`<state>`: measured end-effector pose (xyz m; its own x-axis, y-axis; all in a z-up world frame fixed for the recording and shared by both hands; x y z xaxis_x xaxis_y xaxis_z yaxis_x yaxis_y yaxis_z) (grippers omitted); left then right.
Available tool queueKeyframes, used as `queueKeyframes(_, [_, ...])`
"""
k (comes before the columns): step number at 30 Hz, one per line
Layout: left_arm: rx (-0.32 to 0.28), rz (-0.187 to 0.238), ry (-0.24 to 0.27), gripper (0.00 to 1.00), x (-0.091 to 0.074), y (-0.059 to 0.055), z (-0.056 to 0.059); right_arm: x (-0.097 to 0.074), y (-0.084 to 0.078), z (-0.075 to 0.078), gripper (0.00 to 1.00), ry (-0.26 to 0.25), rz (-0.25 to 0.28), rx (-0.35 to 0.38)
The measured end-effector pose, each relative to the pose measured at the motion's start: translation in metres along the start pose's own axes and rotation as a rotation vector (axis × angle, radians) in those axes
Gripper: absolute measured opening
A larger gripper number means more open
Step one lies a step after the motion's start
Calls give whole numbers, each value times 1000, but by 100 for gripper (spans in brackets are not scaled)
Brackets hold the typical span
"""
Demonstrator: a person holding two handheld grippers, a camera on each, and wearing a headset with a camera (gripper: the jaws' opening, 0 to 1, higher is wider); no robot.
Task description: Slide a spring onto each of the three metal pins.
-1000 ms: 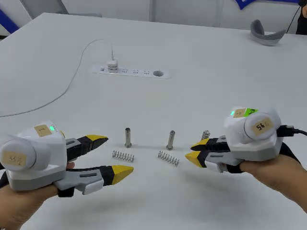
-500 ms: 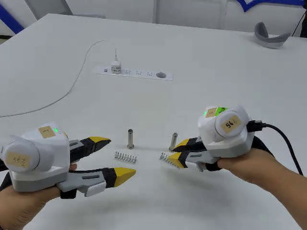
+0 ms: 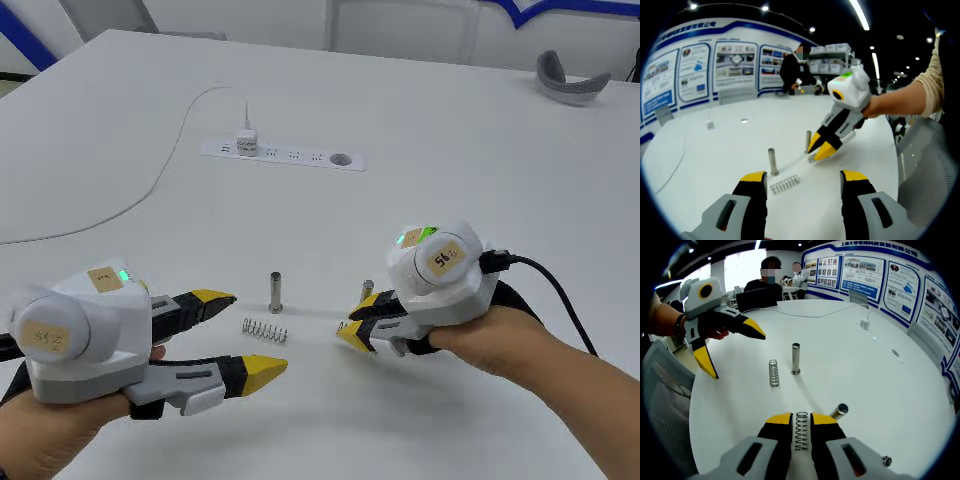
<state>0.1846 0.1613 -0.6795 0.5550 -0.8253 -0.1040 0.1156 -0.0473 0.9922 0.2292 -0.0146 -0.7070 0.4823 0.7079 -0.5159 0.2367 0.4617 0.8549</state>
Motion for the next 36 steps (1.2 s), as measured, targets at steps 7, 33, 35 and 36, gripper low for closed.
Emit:
queueKeyframes(7, [0,1,6,60,-1,0,0,7,-5,1,15,5,-30,15])
queueKeyframes(33, [-5,-1,1,60,-3,-2,3,0,1,-5,12,13,-25,5])
queueKeyframes(35, [-4,0,-2,59,-2,-1,3,-3,4,-6,12,9,-17,-2])
queueKeyframes(36, [-4,1,-3,59,-2,-1,4,-5,6,-6,12,7,-11,-7])
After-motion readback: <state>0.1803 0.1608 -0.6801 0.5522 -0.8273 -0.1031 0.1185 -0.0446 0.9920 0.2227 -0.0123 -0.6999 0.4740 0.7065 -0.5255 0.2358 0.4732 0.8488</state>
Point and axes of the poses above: the centre of the closed fingertips' face, and the gripper's own axes: x roughly forward along the fingers, z roughly to its right, y roughly out of its top, the point moved 7 cm from there along -x, roughly backward along the fingers, and after that the axes turned 14 degrees about z, right-handed, at the moved point
